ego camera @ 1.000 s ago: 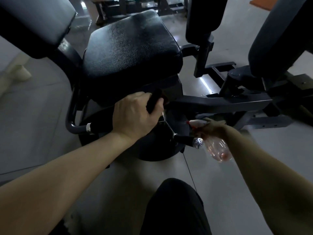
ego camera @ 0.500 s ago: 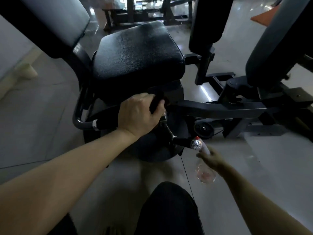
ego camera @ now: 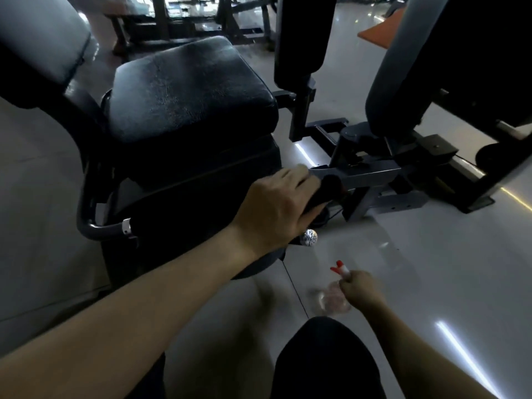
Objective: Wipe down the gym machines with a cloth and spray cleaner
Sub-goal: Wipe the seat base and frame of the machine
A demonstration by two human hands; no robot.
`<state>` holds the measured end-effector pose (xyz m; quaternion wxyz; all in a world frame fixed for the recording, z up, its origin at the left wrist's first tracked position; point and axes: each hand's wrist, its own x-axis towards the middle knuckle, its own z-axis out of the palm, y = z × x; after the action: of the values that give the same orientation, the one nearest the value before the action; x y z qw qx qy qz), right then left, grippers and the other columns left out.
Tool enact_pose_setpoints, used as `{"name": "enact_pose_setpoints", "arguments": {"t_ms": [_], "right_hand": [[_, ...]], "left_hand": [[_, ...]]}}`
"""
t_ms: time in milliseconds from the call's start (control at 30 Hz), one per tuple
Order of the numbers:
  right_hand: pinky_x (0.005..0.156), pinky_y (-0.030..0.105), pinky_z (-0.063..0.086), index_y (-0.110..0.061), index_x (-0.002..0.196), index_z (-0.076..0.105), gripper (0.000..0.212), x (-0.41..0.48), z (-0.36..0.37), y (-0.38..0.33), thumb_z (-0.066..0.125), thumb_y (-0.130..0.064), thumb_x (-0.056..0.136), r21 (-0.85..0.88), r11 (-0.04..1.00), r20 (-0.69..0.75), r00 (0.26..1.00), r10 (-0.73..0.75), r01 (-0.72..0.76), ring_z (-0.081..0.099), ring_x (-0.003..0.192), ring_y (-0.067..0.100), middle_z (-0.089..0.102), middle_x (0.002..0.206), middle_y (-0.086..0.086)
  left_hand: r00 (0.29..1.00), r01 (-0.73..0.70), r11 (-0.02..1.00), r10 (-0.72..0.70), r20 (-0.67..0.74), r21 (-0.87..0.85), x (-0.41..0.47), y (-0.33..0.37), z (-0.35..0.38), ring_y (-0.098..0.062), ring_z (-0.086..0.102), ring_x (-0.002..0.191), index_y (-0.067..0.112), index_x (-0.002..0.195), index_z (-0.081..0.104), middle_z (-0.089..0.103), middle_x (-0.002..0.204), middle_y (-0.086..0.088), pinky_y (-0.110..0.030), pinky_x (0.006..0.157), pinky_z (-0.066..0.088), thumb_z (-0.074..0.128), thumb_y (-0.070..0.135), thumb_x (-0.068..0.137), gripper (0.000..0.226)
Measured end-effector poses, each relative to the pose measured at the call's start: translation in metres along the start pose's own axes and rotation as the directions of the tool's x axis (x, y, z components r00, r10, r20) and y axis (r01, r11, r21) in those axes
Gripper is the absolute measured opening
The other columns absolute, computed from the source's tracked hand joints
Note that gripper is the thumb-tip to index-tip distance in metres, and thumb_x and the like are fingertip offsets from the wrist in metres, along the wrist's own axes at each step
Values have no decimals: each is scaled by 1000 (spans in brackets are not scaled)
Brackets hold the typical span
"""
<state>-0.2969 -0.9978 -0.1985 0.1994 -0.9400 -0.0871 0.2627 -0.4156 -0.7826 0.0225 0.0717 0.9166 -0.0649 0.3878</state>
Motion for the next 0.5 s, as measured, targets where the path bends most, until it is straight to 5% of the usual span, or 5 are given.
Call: {"name": "enact_pose_setpoints", "arguments": {"t_ms": [133, 300, 400, 500], "right_hand": [[74, 35, 58, -14, 84, 69, 11, -6, -7, 20, 64, -20, 92, 53, 992, 10, 994, 113, -113, 69, 76, 17, 70, 83, 8], [66, 25, 53, -14, 83, 70, 8, -17, -8, 33, 70, -17, 89, 38, 991, 74, 989, 128, -131, 66, 78, 12, 69, 86, 5], [64, 26, 52, -14, 88, 69, 8, -18, -4, 38, 71, -21, 90, 23, 989, 72, 987, 145, -147, 64, 75, 12, 69, 87, 4], [67, 26, 50, -2, 96, 69, 13, -20, -6, 36, 67, -14, 93, -20, 991, 110, 985, 136, -134, 65, 82, 16, 69, 98, 4]], "left_hand": [[997, 80, 962, -78, 18, -262, -22, 12, 3, -7, 48, 60, 6, 86, 65, 58, 75, -2, -8, 60, 35, 60, 29, 102, 28], [966, 246, 893, -196, 166, -377, -57, 18, 21, -12, 58, 61, 10, 82, 64, 61, 73, 1, -24, 54, 47, 51, 42, 102, 40], [904, 426, 801, -357, 235, -421, -65, 7, 32, -5, 53, 56, 20, 75, 60, 56, 66, 13, -11, 54, 38, 50, 46, 101, 38], [805, 593, 659, -478, 351, -463, -65, 1, 37, -5, 55, 52, 29, 64, 50, 53, 56, 12, -13, 51, 34, 52, 46, 99, 39]]}}
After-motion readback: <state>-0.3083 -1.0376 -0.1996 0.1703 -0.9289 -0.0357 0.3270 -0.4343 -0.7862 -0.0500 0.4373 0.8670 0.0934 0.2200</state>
